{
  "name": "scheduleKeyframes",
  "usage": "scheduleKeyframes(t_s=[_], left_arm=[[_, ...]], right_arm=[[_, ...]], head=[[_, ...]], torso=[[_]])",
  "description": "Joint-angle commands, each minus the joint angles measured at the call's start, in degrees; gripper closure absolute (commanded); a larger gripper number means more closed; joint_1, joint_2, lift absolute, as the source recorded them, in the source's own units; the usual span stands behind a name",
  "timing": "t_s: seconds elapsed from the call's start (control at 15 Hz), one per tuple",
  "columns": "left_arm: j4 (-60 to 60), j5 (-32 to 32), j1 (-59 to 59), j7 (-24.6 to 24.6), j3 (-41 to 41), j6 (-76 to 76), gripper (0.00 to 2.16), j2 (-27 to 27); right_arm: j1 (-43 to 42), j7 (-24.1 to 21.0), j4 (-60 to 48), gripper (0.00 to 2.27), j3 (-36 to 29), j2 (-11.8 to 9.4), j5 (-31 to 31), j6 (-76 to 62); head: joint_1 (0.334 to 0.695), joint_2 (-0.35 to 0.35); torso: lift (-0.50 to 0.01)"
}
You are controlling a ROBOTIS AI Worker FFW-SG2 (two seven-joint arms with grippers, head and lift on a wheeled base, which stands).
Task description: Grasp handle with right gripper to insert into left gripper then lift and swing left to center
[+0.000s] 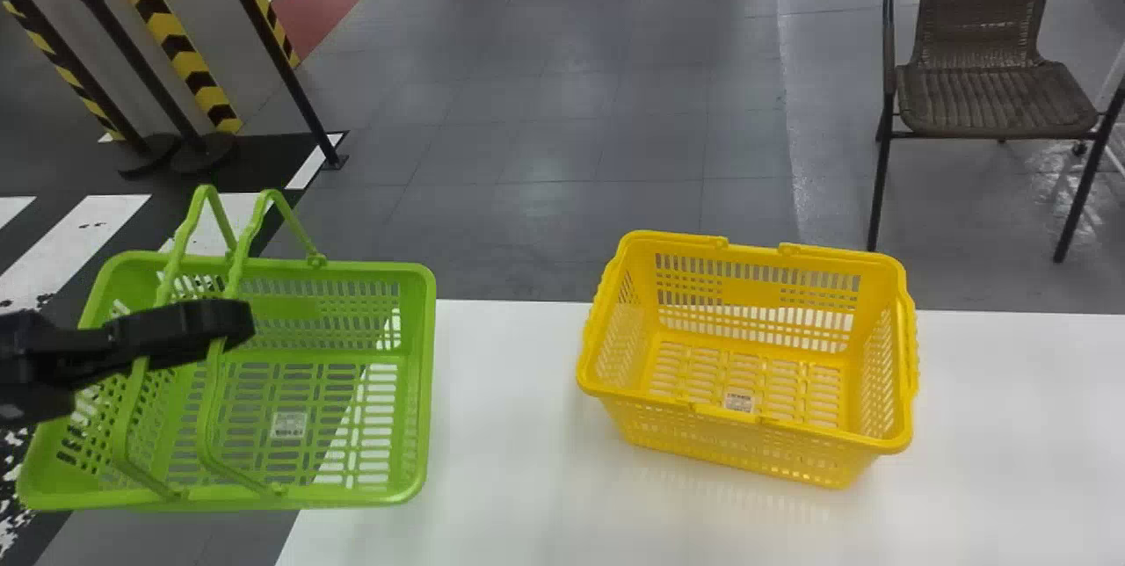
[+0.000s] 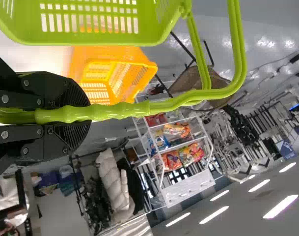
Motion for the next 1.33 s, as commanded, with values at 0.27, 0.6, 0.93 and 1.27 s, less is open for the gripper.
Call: scheduleKeyframes(t_s=[0.27, 0.6, 0.93, 1.27], left_arm=[[-14.86, 10.97, 16.36, 8.49, 8.24, 0.07, 2.14, -13.03], [-26.73, 19.23, 22.87, 13.94, 8.42, 0.07, 2.13, -22.26], [-36.31, 23.28, 25.41, 17.63, 2.88, 0.07, 2.13, -31.32], [-36.57, 23.28, 23.39, 22.11, -8.28, 0.07, 2.13, -35.45]], right_arm=[[0.18, 0.88, -1.07, 0.04, 0.22, -0.06, -0.08, 0.0], [0.18, 0.97, -2.03, 0.04, 0.58, -0.06, -0.08, 1.05], [0.53, 0.97, -3.61, 0.04, 1.19, -0.32, 0.0, 1.76], [1.06, 0.97, -5.55, 0.04, 1.98, -0.41, 0.44, 2.63]], head=[[0.695, 0.238], [0.695, 0.154], [0.695, 0.026], [0.695, -0.124]], torso=[[0.0], [0.0], [0.0], [0.0]])
